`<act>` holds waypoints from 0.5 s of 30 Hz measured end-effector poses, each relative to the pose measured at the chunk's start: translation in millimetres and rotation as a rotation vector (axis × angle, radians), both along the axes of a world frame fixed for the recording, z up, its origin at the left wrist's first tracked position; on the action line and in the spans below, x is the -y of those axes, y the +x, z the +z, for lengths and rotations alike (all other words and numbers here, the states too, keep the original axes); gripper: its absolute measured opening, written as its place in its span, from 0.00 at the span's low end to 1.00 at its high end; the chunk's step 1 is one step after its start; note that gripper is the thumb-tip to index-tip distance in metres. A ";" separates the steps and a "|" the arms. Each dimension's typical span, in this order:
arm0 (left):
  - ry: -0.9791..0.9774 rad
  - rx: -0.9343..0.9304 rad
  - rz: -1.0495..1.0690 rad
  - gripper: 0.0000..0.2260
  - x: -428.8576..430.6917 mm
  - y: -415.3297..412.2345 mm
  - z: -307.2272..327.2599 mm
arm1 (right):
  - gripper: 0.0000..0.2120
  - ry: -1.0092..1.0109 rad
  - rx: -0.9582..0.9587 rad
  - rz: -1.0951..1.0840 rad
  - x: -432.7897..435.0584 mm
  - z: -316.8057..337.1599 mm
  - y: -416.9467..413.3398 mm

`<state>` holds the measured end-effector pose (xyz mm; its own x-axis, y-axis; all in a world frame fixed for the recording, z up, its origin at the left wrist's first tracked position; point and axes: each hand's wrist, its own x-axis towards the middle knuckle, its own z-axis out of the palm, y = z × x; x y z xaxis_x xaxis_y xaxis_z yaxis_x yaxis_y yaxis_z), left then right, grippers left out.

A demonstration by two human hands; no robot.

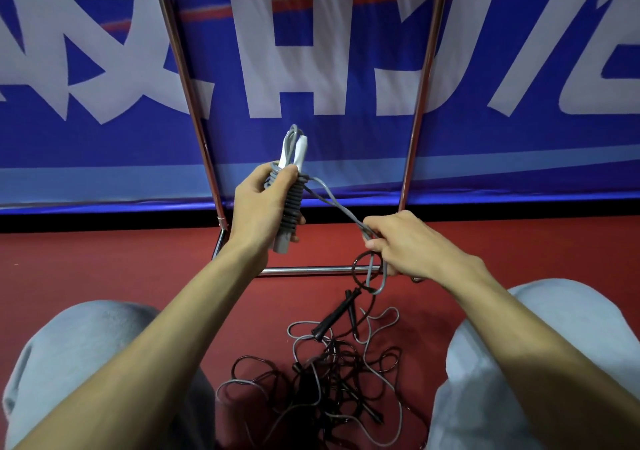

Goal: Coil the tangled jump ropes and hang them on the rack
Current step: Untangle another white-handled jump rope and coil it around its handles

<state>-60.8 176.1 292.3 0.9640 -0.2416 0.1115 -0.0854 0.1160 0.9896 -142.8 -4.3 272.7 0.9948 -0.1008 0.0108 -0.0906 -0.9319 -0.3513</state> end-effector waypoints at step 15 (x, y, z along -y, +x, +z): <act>0.104 0.083 0.008 0.03 1.5 1.4 -7.2 | 0.08 0.305 0.128 -0.142 10.4 10.5 0.8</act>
